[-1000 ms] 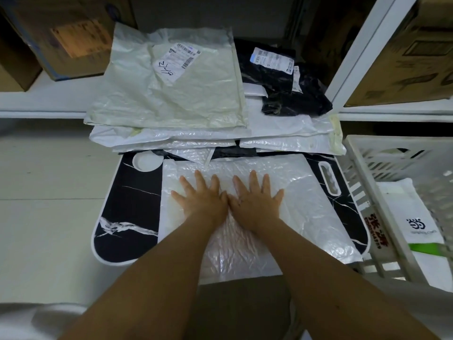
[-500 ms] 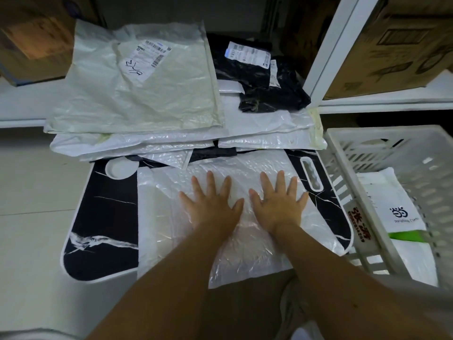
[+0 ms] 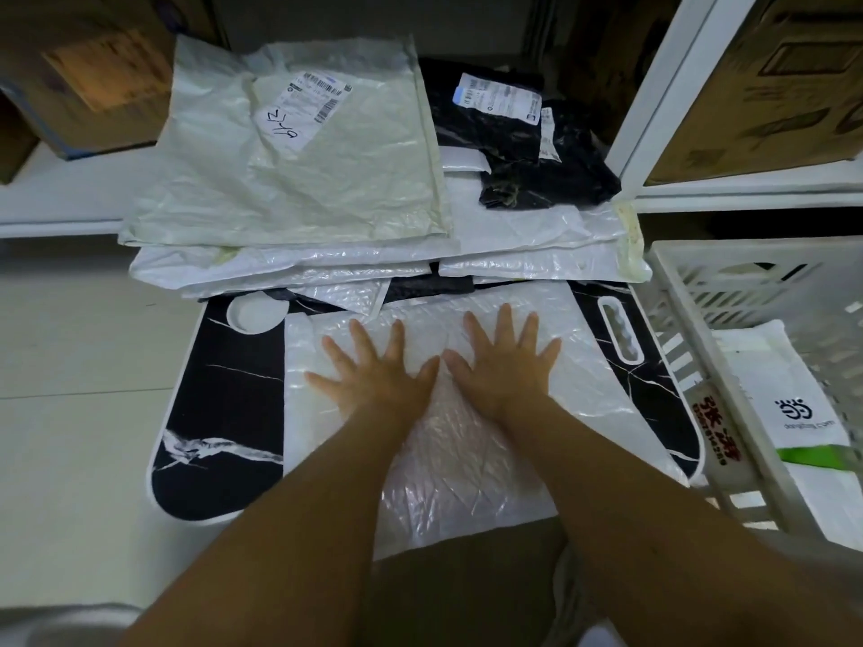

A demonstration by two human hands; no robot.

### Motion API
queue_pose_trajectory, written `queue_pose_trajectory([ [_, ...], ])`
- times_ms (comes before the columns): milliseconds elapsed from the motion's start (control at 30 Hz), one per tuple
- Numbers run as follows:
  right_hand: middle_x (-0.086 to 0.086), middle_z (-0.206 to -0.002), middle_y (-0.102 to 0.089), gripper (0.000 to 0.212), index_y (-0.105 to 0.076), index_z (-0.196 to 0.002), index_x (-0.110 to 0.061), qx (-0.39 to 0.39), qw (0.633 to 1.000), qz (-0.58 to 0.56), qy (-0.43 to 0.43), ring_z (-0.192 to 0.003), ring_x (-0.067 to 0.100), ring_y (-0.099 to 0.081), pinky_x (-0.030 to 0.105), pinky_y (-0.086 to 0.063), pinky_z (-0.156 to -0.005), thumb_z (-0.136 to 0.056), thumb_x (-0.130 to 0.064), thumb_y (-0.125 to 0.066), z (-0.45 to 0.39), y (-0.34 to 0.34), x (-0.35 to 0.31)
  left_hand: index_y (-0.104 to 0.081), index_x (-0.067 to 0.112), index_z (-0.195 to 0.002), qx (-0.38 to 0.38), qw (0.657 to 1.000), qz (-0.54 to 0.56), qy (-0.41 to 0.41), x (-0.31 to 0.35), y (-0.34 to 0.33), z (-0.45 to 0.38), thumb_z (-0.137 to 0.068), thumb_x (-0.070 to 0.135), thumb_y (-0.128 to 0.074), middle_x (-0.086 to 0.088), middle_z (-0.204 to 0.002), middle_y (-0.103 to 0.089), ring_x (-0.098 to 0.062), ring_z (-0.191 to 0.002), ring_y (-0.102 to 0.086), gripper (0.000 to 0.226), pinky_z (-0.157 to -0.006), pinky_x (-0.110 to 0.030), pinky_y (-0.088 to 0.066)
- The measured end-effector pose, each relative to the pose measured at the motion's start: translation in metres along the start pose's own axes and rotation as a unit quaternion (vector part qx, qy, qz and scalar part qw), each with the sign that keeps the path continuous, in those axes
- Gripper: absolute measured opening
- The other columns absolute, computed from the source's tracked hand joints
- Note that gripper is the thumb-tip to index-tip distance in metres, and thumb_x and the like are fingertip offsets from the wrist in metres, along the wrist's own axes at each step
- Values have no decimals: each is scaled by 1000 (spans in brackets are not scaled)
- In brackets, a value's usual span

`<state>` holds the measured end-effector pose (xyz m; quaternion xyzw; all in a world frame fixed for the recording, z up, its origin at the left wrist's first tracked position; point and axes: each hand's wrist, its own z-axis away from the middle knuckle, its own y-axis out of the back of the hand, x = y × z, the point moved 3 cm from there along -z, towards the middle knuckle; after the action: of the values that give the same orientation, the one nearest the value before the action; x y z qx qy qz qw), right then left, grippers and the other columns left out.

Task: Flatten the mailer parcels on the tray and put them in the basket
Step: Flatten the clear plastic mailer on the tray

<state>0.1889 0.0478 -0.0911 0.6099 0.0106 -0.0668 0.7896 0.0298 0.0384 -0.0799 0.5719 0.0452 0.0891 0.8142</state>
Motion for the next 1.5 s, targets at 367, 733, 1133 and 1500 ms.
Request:
queue_pose_trajectory([
  [367, 7, -162, 10, 58, -2, -154, -33, -25, 998, -23, -61, -148, 33, 10, 66, -4, -112, -101, -49, -21, 11, 24, -25, 2, 22, -153, 6, 995, 81, -64, -29, 10, 7, -98, 52, -18, -11, -159, 16, -34, -146, 11, 65, -118, -52, -5],
  [733, 12, -161, -8, 56, -17, -152, -31, 111, 990, -79, -42, -148, 34, -1, 64, -8, -112, -99, -52, -19, 124, -10, -68, 16, 35, -149, 70, 995, 35, -67, -57, -9, 86, -98, 50, -3, -4, -158, 21, -28, -145, 20, 56, -115, -59, 4],
  [1133, 14, -158, -22, 55, -26, -148, -37, 92, 996, -3, -2, -143, 46, -17, 70, -17, -108, -97, -59, -27, 136, -53, -61, -4, 39, -150, 100, 989, 23, -104, -54, -39, 103, -100, 47, -12, -4, -161, 1, -30, -147, 6, 51, -115, -59, -2],
  [1500, 0, -162, 10, 60, 3, -151, -43, 44, 998, -21, -36, -147, 31, 13, 63, 3, -114, -95, -63, -3, 101, -30, 3, -6, 33, -151, 53, 996, 31, -60, -51, -26, 89, -93, 63, -15, -2, -160, -4, -41, -145, 4, 65, -111, -66, -8],
])
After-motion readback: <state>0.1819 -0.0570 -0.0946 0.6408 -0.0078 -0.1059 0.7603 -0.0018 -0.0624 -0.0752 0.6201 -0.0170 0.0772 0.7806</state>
